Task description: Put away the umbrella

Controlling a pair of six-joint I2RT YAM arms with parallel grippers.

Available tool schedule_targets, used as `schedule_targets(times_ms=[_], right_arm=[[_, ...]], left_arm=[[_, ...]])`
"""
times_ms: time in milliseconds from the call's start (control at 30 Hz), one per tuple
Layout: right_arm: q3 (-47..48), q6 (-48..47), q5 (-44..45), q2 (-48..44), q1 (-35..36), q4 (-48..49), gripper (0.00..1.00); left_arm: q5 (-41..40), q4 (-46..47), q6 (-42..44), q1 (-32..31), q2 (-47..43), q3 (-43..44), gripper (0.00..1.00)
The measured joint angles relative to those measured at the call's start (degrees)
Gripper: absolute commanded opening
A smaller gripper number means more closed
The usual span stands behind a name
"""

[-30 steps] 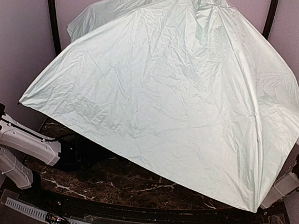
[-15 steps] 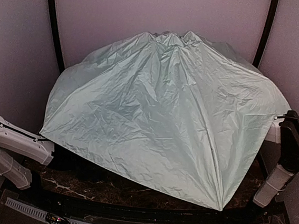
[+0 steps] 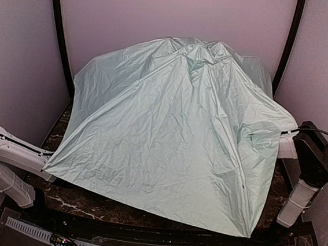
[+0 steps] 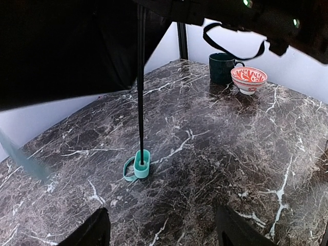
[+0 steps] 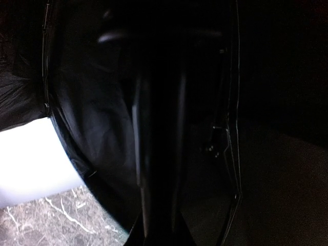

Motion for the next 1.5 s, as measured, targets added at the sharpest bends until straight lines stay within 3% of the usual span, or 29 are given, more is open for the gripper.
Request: schedule_targets(times_ms=[200,333,500,667,867,1067,1267,1367,1433,1500], right_arm=[[6.0,-0.2,-1.4,-4.2,-0.2,-18.5,0.00],[9.8,-0.4,-8.7,-8.6,-1.2,-34.8,0.00],[13.2,-0.2,-21.2,-13.3,-1.6,-49.3,0.00],[13.3,5.6,-30.0,-17.0,-1.7,-48.6,0.00],[13.3,18.3,-34.4,-17.2,-1.7,-37.8,0.00],[13.6,27.1,-38.6,-16.3,-1.5,-29.7,0.00],[14.5,30.9,-40.9,-15.5,-1.0,-27.4,0.00],[15.1,30.6,-41.4,-15.4,-1.1,-26.9,0.00],[15.8,29.2,-40.6,-15.4,-1.0,-26.5,0.12],[16.0,29.0,-38.8,-15.6,-0.9,-27.7,0.31]], left_arm=[[0.2,-0.9,0.5,0.0,0.0,0.0,0.77],[0.2,-1.2,2.1,0.0,-0.6,0.1,0.86],[3.1,-1.7,3.2,0.0,-0.8,1.4,0.89],[11.0,-1.4,3.3,0.0,-0.8,5.7,0.89],[16.3,2.6,2.6,0.0,-0.8,7.2,0.88],[15.5,4.7,2.4,0.0,0.7,7.8,0.71],[15.7,5.7,1.7,0.0,3.3,8.7,0.02],[16.0,5.9,-1.9,-0.2,3.6,9.2,0.00],[16.7,6.6,-3.3,0.4,3.6,9.5,0.00],[16.2,6.8,-4.3,0.2,3.7,9.6,0.00]])
